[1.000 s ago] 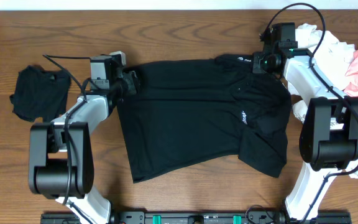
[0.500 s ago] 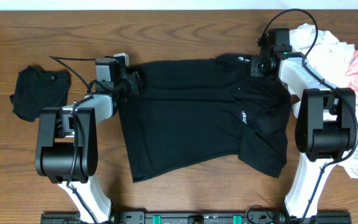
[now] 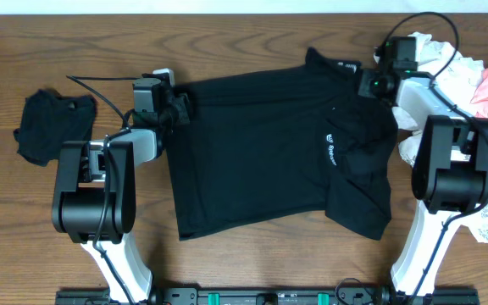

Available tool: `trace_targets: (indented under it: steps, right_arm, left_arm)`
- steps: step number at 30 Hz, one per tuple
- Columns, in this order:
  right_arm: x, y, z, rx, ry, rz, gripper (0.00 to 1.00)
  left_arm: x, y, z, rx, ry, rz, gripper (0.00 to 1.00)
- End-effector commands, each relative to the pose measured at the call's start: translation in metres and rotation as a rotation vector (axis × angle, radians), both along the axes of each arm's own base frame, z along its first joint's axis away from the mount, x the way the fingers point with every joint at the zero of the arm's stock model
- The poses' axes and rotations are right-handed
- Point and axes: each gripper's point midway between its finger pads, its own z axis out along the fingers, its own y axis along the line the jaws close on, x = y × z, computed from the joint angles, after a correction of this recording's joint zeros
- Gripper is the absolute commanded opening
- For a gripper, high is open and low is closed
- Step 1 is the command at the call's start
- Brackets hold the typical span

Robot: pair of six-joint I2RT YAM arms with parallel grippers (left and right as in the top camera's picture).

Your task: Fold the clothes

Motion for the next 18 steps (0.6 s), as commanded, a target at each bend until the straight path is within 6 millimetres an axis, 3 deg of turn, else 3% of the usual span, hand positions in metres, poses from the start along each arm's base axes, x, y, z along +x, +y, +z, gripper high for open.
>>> trace_targets:
  steps: [1, 9, 13, 16, 18]
  right_arm:
    - [-0.027, -0.039, -0.050, -0.053, 0.129, -0.111, 0.15]
    - [-0.024, -0.039, -0.049, -0.050, 0.117, -0.109, 0.15]
    - [-0.024, -0.027, -0.049, -0.014, 0.119, -0.081, 0.13]
    - [-0.023, -0.026, -0.035, -0.017, 0.117, -0.062, 0.13]
    - [-0.018, -0.027, -0.014, -0.032, 0.092, -0.038, 0.15]
  left_arm:
    - [0.002, 0.011, -0.006, 0.041, 0.002, 0.032, 0.56]
    - [0.015, 0.010, 0.009, 0.038, -0.077, 0.033, 0.56]
    - [0.019, 0.007, 0.015, 0.028, -0.092, 0.023, 0.56]
    - [0.020, -0.003, 0.022, -0.010, -0.101, -0.023, 0.56]
    - [0.021, -0.007, 0.031, -0.026, -0.104, -0.044, 0.56]
